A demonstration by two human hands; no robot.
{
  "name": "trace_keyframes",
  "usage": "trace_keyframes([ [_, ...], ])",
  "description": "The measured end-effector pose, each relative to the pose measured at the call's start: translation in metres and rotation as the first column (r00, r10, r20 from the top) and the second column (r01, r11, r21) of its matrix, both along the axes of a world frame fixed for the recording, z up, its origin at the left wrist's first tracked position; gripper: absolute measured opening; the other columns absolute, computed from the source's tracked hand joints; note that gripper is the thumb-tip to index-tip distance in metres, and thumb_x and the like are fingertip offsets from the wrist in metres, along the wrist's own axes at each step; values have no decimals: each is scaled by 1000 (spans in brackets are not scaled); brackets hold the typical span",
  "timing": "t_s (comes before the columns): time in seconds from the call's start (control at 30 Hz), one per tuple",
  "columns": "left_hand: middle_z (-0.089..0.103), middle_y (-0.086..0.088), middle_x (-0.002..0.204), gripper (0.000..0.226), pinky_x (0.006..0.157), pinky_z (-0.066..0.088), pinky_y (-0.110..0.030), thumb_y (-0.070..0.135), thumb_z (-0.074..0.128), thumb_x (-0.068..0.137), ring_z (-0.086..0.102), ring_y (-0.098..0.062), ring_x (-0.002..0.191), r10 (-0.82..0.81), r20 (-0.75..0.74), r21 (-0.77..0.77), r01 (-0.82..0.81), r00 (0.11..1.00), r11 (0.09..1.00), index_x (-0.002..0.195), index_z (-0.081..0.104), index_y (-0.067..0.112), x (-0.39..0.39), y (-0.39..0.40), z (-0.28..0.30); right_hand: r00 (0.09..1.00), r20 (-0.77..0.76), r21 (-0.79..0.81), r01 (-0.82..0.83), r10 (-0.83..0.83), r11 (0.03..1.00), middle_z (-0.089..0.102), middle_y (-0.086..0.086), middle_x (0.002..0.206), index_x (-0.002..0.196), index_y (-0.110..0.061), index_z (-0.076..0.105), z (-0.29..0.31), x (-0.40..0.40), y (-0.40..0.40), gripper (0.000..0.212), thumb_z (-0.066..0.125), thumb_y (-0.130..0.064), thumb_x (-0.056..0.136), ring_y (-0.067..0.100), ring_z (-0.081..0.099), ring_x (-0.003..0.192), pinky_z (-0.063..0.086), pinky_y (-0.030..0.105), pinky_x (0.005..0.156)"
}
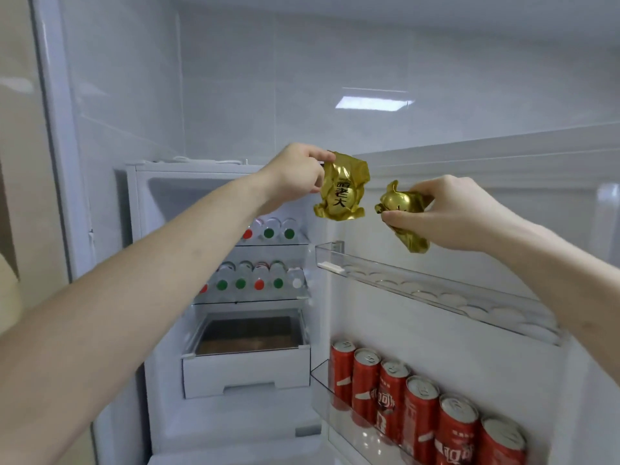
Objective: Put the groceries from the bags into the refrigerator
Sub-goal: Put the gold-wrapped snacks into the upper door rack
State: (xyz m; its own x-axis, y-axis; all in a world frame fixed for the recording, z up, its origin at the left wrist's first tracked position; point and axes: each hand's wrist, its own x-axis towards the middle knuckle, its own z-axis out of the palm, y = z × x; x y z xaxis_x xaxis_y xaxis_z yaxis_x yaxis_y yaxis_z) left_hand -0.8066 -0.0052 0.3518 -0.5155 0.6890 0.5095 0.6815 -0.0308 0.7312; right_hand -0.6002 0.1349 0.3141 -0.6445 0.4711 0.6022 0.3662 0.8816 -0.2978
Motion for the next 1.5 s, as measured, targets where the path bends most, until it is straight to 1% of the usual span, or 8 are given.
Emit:
trace_keyframes([
  [0.1, 62, -14, 118, 50, 97, 57, -43, -10, 47, 80, 62, -33, 111, 4, -6, -52, -4, 1000, 999, 121, 65, 13, -11, 26, 1, 995, 86, 15, 41, -42, 999, 68, 3, 70, 69, -19, 66, 6, -13, 5, 46, 74, -64, 77, 20, 63, 69, 47, 29, 56],
  [0.27, 59, -6, 105, 51, 94, 58, -40, -9, 39, 88, 57, -16, 92, 4, 20, -119, -2, 1000, 993, 130, 64, 7, -16, 53, -13, 961, 236, 31, 139, -142, 990, 65, 4, 77, 74, -16, 66, 9, -33, 14, 51, 80, -64, 65, 22, 61, 71, 47, 28, 58],
  [0.57, 40, -12, 155, 53, 100, 55, -41, -14, 40, 86, 46, -29, 135, -51, 153, -133, 72, 987, 989, 132, 61, 3, -33, 70, -39, 910, 368, 55, 184, -191, 981, 69, 3, 83, 78, -21, 71, 2, -55, 33, 43, 82, -59, 61, 23, 66, 82, 56, 31, 66],
  [0.7, 53, -10, 142, 50, 99, 55, -39, -9, 43, 86, 51, -24, 123, -2, 91, -189, 19, 996, 982, 128, 65, 9, -36, 74, -47, 877, 435, 58, 200, -205, 978, 73, 4, 80, 79, -18, 73, -2, -64, 36, 50, 80, -65, 61, 24, 70, 80, 58, 33, 68],
  [0.83, 54, -9, 142, 51, 106, 49, -42, -6, 44, 86, 49, -29, 130, 28, 56, -240, -14, 998, 971, 130, 65, 10, -40, 74, -53, 849, 499, 20, 190, -174, 982, 75, 0, 67, 77, -17, 73, -8, -72, 38, 50, 78, -65, 64, 19, 72, 73, 55, 26, 62],
  [1.07, 53, -8, 145, 47, 113, 42, -49, -7, 47, 83, 46, -31, 133, 57, 53, -286, -40, 997, 957, 122, 68, 6, -45, 72, -60, 833, 531, -2, 188, -158, 982, 76, 1, 68, 80, -14, 71, -12, -83, 41, 51, 77, -64, 69, 20, 74, 72, 59, 27, 64],
  [1.27, 58, -15, 133, 35, 93, 50, -40, -5, 49, 83, 54, -30, 121, 66, 85, -297, -38, 994, 954, 111, 68, 0, -48, 72, -63, 811, 557, 38, 192, -181, 981, 67, 2, 65, 71, -13, 61, -19, -95, 45, 49, 74, -60, 76, 22, 58, 58, 45, 24, 54],
  [1.5, 54, -9, 107, 26, 100, 50, -44, 4, 53, 74, 53, -29, 105, 81, 10, -326, -74, 997, 943, 94, 62, 17, -45, 72, -64, 793, 582, 51, 186, -181, 981, 65, 7, 76, 73, -11, 61, -24, -99, 46, 56, 75, -66, 76, 26, 60, 65, 48, 26, 55],
])
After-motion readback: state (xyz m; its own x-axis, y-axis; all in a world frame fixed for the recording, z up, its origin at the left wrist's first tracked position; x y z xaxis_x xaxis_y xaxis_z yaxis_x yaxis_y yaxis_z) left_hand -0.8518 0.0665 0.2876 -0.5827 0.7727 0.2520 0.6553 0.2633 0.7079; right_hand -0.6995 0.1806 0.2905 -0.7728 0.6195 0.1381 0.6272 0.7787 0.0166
